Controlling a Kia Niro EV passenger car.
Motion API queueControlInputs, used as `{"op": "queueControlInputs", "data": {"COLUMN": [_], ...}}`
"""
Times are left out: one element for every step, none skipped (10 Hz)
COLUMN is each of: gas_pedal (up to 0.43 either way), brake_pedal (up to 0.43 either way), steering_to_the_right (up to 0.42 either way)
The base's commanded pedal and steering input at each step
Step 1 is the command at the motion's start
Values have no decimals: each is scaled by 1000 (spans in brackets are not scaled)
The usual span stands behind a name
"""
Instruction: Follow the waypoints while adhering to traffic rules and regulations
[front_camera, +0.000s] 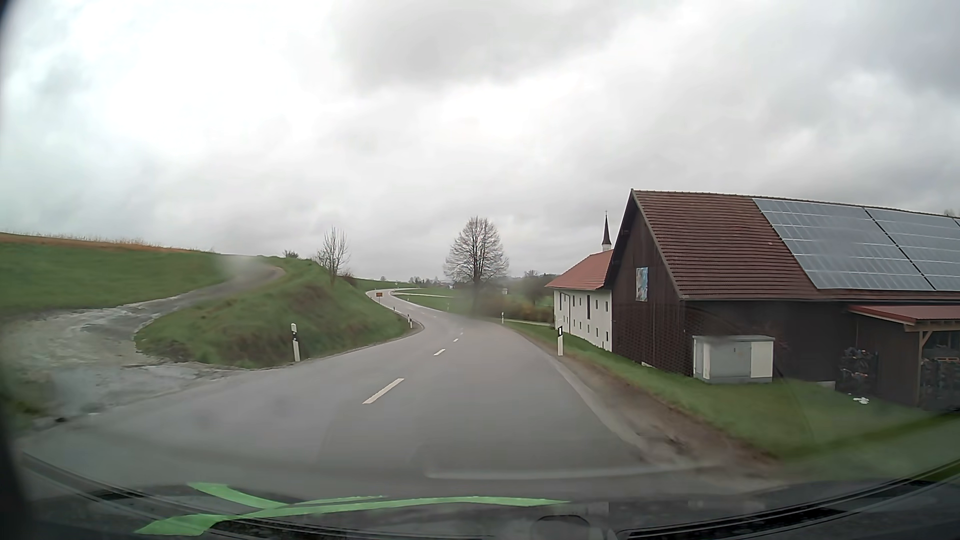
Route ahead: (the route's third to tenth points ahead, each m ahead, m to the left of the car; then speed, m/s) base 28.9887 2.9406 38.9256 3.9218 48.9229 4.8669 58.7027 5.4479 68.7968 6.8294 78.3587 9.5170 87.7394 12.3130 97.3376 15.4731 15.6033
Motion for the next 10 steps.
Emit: {"op": "queueControlInputs", "data": {"gas_pedal": [20,20,28,28,28,28,28,28,28,28], "brake_pedal": [0,0,0,0,0,0,0,0,0,0], "steering_to_the_right": [-14,-14,-16,-18,-18,-18,-18,-16,-15,-15]}}
